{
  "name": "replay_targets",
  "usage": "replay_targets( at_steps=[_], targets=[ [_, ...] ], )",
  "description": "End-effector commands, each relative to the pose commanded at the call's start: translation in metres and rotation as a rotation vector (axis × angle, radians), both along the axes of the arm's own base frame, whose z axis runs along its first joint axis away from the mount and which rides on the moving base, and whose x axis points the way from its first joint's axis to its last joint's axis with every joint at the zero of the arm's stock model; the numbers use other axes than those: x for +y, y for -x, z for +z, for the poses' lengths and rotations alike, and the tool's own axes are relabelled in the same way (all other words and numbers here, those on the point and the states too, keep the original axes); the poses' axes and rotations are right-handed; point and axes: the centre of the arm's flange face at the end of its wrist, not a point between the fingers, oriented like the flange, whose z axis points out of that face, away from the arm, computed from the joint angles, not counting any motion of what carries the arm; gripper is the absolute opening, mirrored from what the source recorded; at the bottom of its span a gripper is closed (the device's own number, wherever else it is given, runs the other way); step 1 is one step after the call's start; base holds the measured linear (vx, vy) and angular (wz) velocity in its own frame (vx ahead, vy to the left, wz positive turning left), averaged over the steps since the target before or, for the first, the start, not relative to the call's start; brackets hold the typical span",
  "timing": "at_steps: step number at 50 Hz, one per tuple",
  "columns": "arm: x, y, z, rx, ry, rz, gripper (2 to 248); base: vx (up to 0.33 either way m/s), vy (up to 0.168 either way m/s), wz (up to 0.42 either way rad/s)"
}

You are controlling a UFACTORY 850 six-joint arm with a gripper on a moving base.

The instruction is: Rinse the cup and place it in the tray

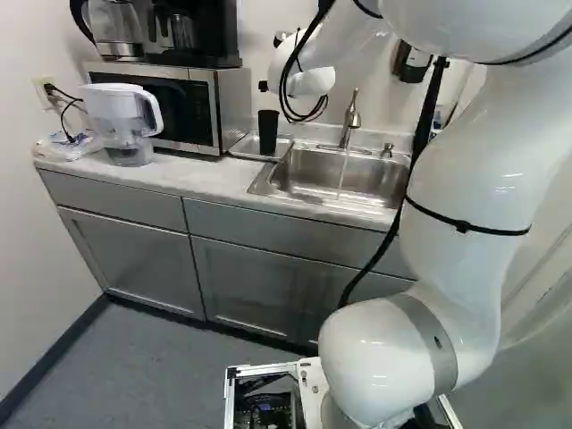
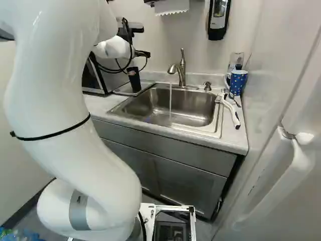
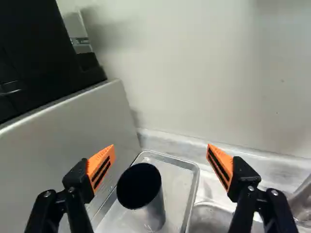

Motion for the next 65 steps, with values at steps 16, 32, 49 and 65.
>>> replay_targets(
  at_steps=[16, 32, 49, 65],
  targets=[
    [-0.025, 0.013, 0.0, 0.002, 0.0, -0.042, 247, 0.0, 0.0, 0.0],
    [-0.05, 0.027, 0.001, 0.004, 0.0, -0.085, 247, 0.0, 0.0, 0.0],
    [-0.076, 0.041, 0.001, 0.005, 0.0, -0.132, 247, 0.0, 0.0, 0.0],
    [-0.1, 0.042, 0.003, 0.001, 0.0, -0.177, 247, 0.0, 0.0, 0.0]
  ],
)
